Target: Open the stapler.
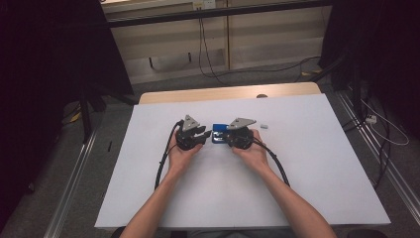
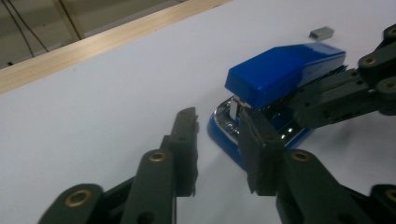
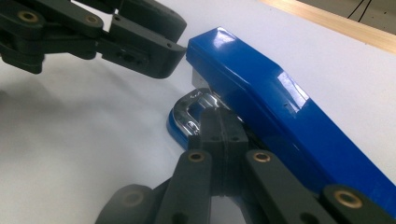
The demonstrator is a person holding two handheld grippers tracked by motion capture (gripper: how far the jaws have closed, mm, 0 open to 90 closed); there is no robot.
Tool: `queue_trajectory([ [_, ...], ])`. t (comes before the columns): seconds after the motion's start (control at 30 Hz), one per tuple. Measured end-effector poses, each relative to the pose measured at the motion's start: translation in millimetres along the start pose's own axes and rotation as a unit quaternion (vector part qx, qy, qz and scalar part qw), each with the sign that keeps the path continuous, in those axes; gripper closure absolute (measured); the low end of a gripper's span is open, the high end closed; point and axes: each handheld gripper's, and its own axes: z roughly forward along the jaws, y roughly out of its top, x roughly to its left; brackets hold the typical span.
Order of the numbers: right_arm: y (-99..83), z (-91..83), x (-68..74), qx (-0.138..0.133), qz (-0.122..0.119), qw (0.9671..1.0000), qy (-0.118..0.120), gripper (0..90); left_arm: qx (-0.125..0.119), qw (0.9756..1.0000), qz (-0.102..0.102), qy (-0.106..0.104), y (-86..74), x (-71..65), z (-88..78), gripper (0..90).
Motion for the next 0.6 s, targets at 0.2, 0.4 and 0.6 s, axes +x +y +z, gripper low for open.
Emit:
queue_trajectory([
  [0.2, 0.0, 0.1, 0.3, 0.0, -0.001, 1.0, 0.0, 90.0, 0.002, 1.0, 0.002, -0.002, -0.4, -1.6, 1.7, 81.6],
  [0.4, 0.0, 0.3, 0.7, 0.0, -0.002, 1.0, -0.002, 90.0, 0.002, 0.9999, -0.017, -0.003, 0.4, -3.7, 4.1, 90.0],
  [0.6, 0.1, 0.4, 0.5, 0.001, -0.001, 1.0, -0.002, 90.0, 0.008, 0.9997, -0.024, -0.006, 0.7, -5.6, 6.2, 90.0],
])
